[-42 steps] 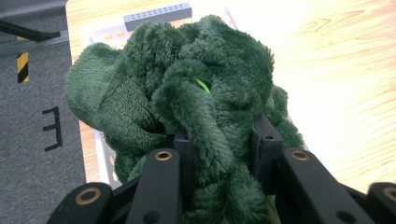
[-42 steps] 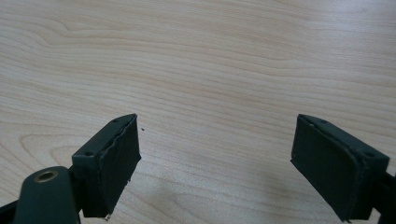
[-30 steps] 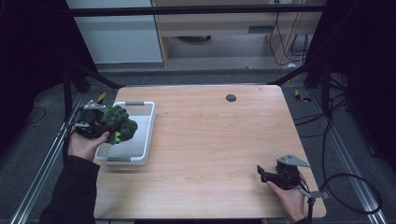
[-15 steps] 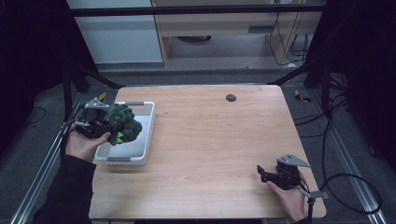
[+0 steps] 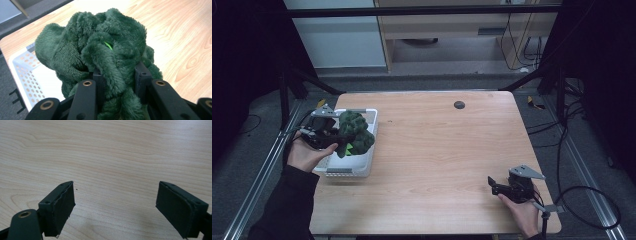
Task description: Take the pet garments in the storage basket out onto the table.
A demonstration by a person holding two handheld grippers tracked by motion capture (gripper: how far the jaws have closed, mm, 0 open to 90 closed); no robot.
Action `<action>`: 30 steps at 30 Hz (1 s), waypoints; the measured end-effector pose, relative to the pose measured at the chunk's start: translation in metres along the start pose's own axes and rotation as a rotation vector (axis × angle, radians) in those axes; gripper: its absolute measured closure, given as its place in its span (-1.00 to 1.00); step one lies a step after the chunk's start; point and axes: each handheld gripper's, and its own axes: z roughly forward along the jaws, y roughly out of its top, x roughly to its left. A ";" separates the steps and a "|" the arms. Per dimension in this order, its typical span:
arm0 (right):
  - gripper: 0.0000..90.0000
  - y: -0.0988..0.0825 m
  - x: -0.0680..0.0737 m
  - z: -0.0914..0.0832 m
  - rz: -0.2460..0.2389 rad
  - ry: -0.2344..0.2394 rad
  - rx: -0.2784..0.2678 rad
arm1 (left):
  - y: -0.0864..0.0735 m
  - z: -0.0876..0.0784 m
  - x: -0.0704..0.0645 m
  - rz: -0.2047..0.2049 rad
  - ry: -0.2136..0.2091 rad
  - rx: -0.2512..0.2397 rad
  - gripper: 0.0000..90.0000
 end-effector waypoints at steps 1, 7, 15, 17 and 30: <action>-0.66 0.000 0.000 0.000 0.000 0.000 0.000 | 0.001 0.001 -0.001 0.005 -0.006 0.002 0.53; -0.67 0.000 0.000 0.000 -0.002 -0.001 -0.002 | 0.007 0.005 -0.009 0.047 -0.041 0.021 0.53; -0.68 0.000 -0.001 -0.001 -0.006 -0.012 -0.011 | 0.018 0.012 -0.026 0.111 -0.080 0.039 0.53; -0.68 0.000 -0.001 -0.001 -0.005 -0.015 -0.013 | 0.020 0.014 -0.030 0.126 -0.091 0.042 0.53; -0.68 0.000 -0.001 -0.002 -0.010 -0.025 -0.025 | 0.033 0.031 -0.053 0.228 -0.155 0.088 0.53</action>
